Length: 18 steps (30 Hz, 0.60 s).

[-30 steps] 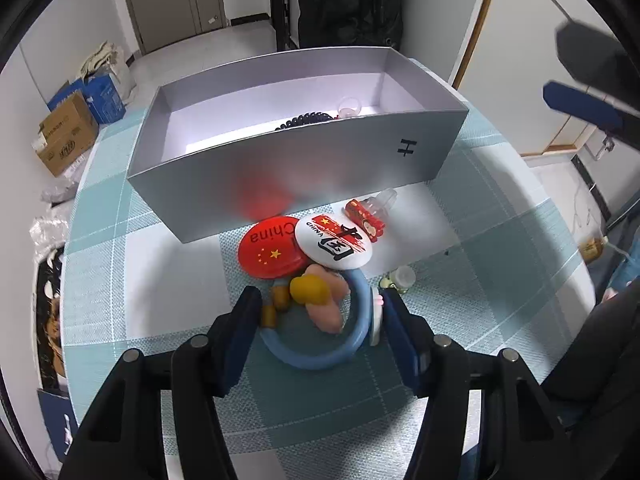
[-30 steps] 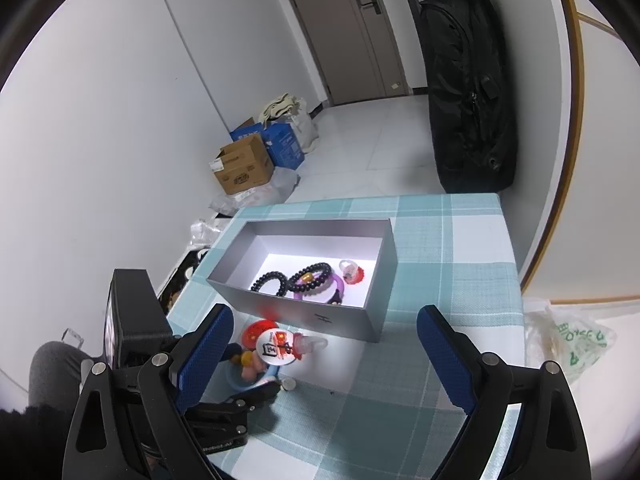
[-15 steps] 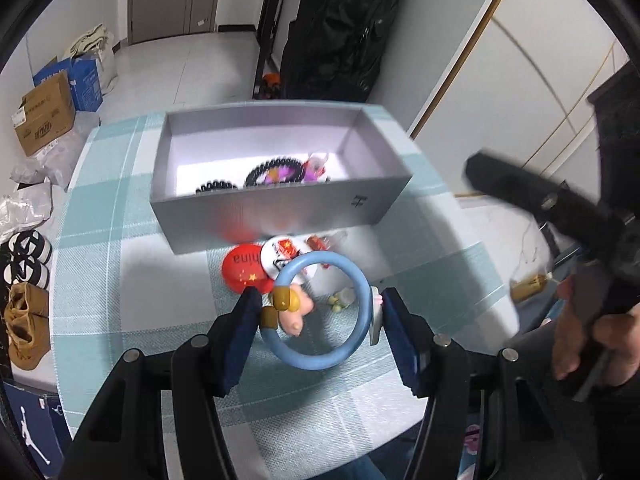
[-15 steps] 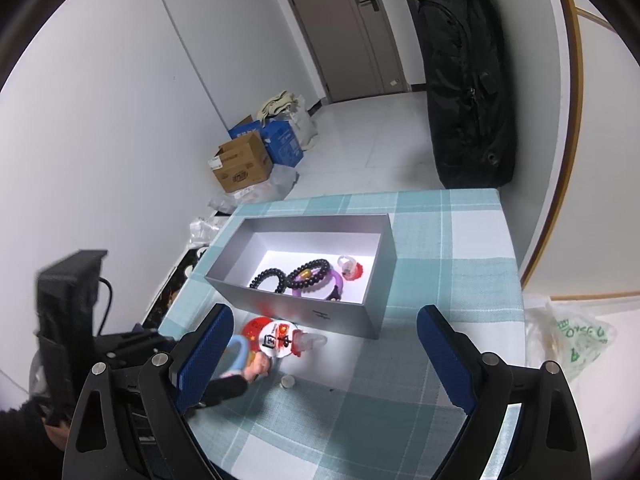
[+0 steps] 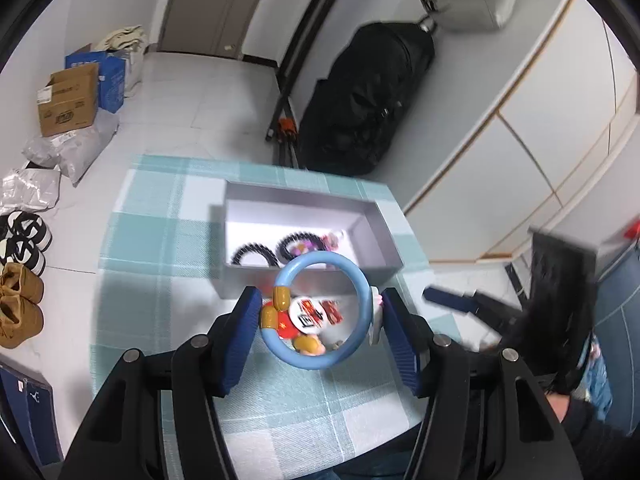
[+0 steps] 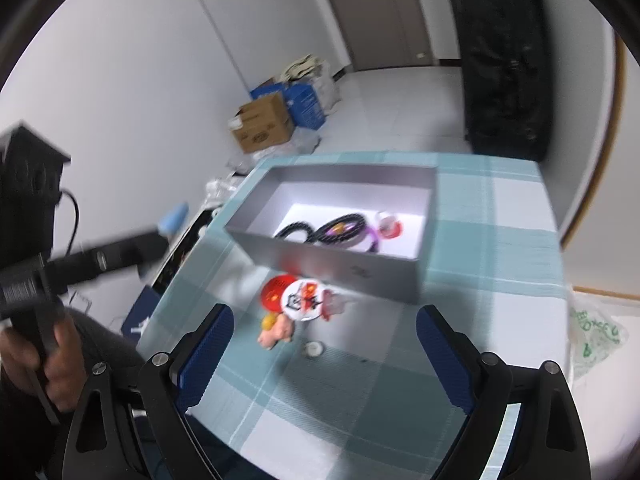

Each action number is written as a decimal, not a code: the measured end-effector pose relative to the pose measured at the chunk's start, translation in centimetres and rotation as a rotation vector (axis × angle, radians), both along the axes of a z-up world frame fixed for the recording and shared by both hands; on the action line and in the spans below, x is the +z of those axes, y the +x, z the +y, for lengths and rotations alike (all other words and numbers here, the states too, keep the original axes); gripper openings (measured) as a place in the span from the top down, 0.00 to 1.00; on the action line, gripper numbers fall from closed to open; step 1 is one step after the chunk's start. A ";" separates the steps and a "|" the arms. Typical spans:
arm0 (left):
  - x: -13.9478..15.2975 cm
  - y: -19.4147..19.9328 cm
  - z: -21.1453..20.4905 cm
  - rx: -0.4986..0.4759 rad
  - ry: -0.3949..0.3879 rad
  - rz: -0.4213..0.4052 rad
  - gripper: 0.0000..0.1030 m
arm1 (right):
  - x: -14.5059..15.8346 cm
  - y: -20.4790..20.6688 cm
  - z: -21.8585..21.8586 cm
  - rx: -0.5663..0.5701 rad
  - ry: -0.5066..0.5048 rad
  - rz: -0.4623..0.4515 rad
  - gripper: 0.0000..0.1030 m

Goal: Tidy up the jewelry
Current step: 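Lift the blue ring toy with the left gripper toward the box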

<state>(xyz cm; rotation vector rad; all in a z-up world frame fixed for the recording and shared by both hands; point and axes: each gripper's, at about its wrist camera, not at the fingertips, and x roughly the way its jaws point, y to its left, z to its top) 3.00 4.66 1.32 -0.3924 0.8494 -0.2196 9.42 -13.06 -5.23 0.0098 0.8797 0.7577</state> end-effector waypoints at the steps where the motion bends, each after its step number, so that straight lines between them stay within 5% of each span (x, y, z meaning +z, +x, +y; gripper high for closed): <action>1: 0.2 0.0 0.3 0.010 -0.004 -0.005 0.46 | -0.2 -0.1 0.5 0.016 -0.005 0.004 0.10; 18: 1.1 -0.4 1.9 0.012 0.019 -0.035 0.46 | -3.3 -1.3 7.2 0.205 -0.126 0.023 0.33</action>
